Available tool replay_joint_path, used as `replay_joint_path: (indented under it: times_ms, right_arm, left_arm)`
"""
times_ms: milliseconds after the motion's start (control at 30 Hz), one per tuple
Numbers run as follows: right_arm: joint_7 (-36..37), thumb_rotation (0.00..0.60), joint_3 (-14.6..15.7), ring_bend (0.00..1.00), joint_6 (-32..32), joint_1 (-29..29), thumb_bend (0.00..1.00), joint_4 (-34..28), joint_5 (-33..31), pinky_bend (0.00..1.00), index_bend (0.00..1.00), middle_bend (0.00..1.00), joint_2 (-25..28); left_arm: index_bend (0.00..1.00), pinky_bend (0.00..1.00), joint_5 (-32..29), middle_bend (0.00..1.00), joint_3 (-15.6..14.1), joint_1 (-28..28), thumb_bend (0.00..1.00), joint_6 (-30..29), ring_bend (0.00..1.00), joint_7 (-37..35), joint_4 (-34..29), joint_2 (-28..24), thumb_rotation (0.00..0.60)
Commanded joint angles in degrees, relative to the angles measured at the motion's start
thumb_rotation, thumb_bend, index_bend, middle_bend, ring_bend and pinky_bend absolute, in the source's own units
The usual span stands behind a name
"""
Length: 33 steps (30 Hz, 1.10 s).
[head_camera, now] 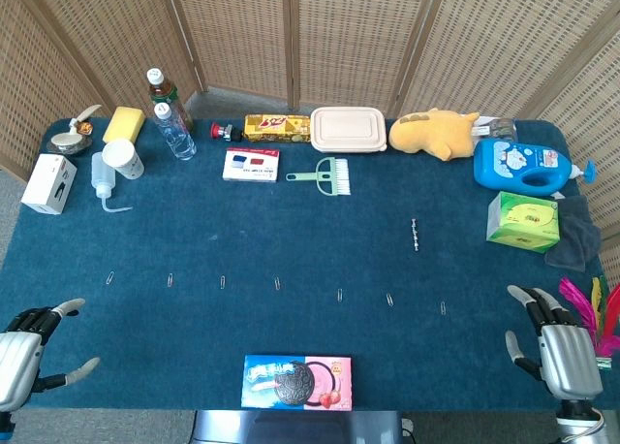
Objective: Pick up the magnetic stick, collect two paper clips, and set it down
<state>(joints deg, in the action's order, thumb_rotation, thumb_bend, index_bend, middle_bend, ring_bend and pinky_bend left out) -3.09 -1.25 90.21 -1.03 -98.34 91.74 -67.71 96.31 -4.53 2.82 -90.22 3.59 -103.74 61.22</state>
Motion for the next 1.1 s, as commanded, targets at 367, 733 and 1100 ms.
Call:
replay_joint_path:
  times_ms: [367,733,1100]
  right_arm:
    - [1.53,0.6,-0.73,0.18,0.83,0.56,0.45,0.96,0.84,0.33,0.22,0.26,-0.65]
    - [2.46,0.6,-2.39,0.19,-1.38,4.42,0.45,-2.87,4.07,0.33,0.22,0.26,2.07]
    - [-2.67,0.6,-7.87,0.39,-18.15,16.79,0.33,-9.67,-1.72,0.48,0.2,0.36,0.97]
  left_arm:
    - [0.21,0.24,-0.65,0.33,0.81,-0.28,0.2,-0.37,0.29,0.38,-0.36,-0.56,0.437]
    - [0.21,0.24,-0.54,0.33,1.76,-1.64,0.2,0.5,0.29,0.18,-0.81,-1.05,0.437]
    - [0.21,0.24,-2.2,0.33,2.75,-3.3,0.2,2.76,0.29,0.78,-1.24,-1.24,0.436]
